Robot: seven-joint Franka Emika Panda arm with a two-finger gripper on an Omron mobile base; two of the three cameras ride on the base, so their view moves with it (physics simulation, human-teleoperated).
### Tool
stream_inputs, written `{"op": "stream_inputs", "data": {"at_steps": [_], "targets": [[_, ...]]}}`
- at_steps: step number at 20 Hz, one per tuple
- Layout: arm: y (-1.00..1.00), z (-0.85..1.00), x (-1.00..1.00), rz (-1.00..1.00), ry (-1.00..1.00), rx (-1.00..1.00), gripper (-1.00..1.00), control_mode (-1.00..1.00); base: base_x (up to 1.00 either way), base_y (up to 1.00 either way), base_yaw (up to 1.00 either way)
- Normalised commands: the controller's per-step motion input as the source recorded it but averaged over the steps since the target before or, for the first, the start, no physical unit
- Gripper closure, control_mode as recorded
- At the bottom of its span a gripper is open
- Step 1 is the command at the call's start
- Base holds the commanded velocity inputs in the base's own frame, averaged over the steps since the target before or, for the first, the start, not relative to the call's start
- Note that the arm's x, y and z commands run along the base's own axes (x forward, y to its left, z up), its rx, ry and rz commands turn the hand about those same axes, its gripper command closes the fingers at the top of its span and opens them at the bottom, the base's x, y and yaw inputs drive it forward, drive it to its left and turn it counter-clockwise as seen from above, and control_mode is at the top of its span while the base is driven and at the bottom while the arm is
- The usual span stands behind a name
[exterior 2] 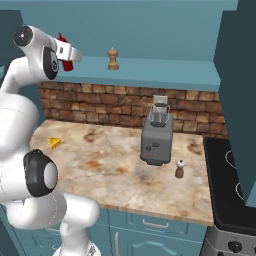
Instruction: There are various items on the counter. Only move the condiments/shakers into the cabinet.
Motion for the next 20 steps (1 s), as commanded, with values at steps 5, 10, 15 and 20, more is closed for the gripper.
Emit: {"op": "stream_inputs", "data": {"at_steps": [5,10,15,20], "targets": [[0.0,-0.16,0.32,0.0,0.0,-0.02,1.0,-1.0,0.0,0.0,0.0],[0.0,-0.07,0.33,0.0,0.0,-0.01,1.0,-1.0,0.0,0.0,0.0],[0.0,-0.04,0.26,0.0,0.0,0.0,1.0,-1.0,0.0,0.0,0.0],[0.0,-0.05,0.2,0.0,0.0,-0.01,1.0,-1.0,0.0,0.0,0.0]]}}
